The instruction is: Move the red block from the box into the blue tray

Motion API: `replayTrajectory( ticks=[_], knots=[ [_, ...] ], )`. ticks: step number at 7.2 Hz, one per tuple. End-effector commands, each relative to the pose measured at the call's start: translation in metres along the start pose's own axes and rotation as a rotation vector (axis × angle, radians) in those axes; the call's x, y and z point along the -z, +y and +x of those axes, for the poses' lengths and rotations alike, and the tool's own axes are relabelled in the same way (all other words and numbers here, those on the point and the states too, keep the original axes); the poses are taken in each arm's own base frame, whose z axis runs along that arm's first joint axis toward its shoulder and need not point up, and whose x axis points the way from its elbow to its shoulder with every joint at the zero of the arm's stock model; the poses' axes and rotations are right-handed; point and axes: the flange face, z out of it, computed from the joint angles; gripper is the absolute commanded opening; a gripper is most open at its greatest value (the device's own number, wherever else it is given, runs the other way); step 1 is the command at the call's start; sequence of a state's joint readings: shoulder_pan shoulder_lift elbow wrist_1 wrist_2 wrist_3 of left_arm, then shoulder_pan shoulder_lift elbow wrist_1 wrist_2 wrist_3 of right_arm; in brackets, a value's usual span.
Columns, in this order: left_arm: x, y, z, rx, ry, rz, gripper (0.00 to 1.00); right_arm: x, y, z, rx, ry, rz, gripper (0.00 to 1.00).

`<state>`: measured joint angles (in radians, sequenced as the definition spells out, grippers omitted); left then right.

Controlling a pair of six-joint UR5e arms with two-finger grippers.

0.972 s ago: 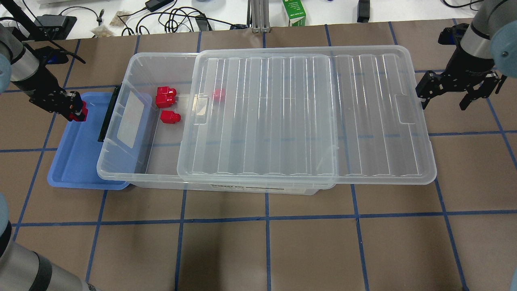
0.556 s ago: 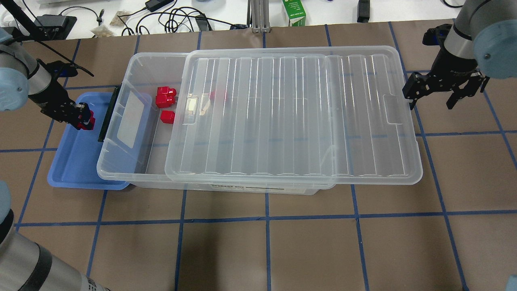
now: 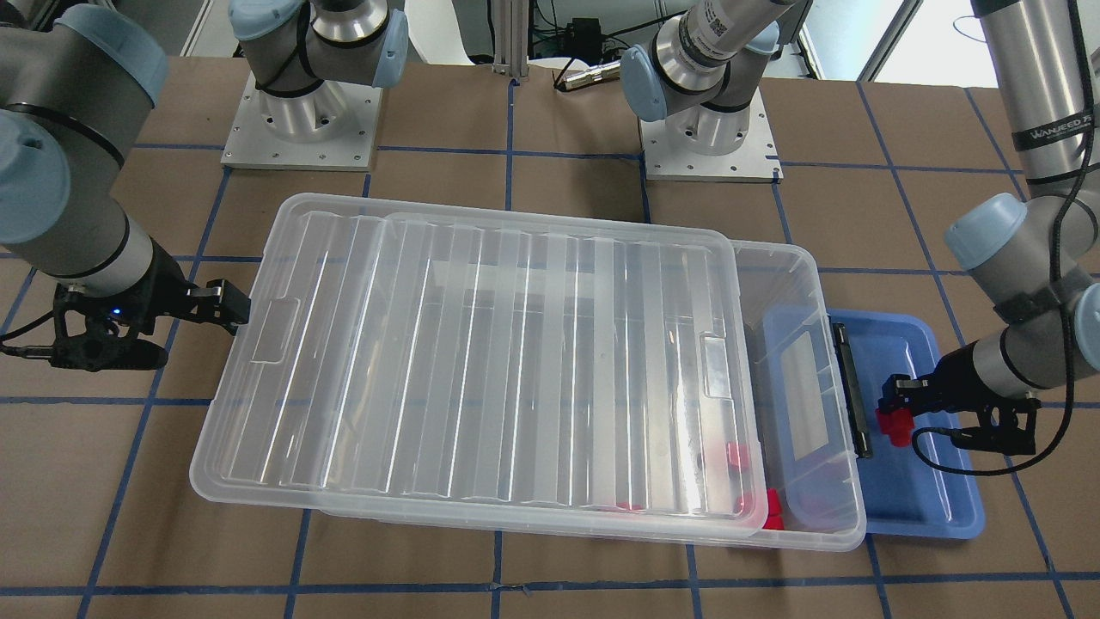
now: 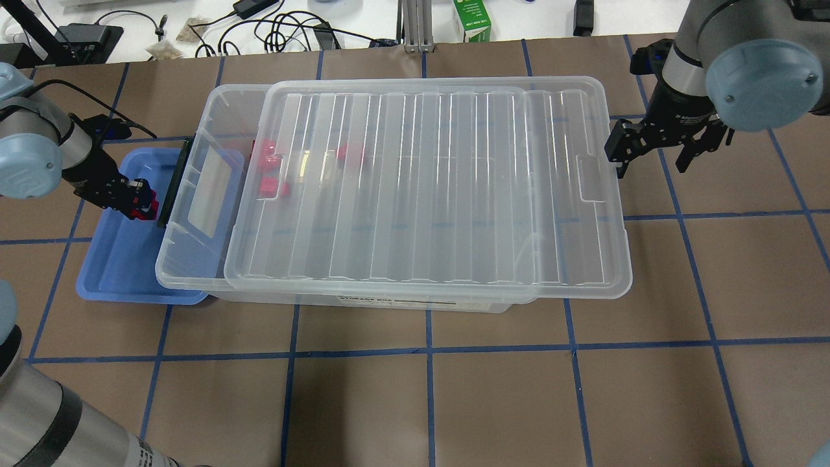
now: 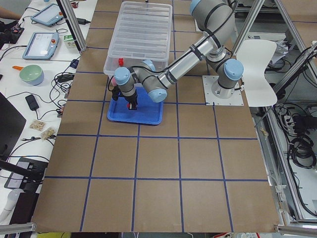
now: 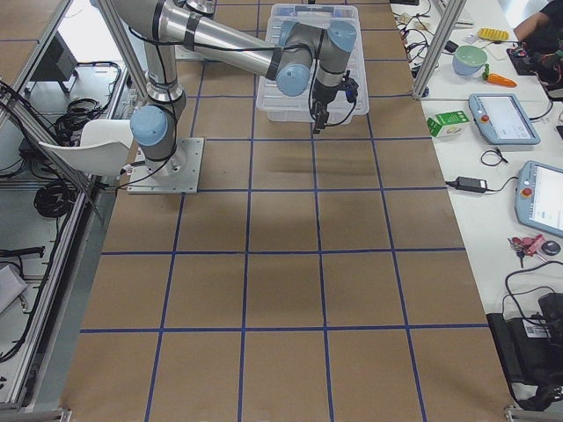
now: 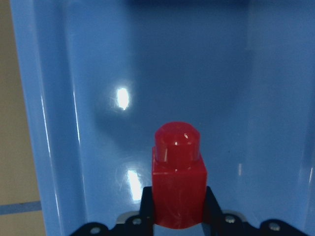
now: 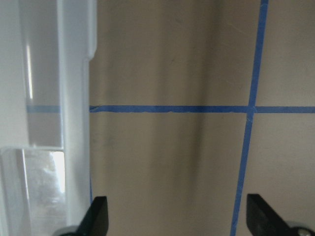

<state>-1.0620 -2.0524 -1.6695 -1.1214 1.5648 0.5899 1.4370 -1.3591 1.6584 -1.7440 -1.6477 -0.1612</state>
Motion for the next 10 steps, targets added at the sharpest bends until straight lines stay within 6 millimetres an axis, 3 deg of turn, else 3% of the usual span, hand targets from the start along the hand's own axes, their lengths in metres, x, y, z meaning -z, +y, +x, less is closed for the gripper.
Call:
replayTrajectory(
  ticks=[1,2,3,5,8,9,10],
  knots=[
    [0.008,-0.002,-0.002,0.003,-0.011,0.014,0.92,-0.002,0.002,-0.037,0.000,0.008,-0.002,1.00],
    [0.027,0.000,0.001,0.003,-0.033,0.028,1.00,-0.001,0.002,-0.044,0.004,0.010,0.005,1.00],
    [0.044,0.004,0.006,-0.002,-0.039,0.032,1.00,-0.001,0.003,-0.053,0.013,0.011,0.005,1.00],
    [0.100,0.019,0.031,-0.015,-0.039,0.032,1.00,-0.003,0.003,-0.067,0.016,0.014,0.005,1.00],
    [0.169,0.036,0.126,-0.021,-0.068,0.057,1.00,-0.003,0.004,-0.075,-0.018,-0.030,0.005,1.00],
    [0.183,0.042,0.163,0.009,-0.074,0.069,1.00,-0.003,0.004,-0.075,-0.018,-0.030,0.005,1.00],
    [0.201,0.053,0.212,0.017,-0.081,0.093,1.00,-0.001,0.003,-0.074,-0.019,-0.030,0.011,1.00]
  ],
)
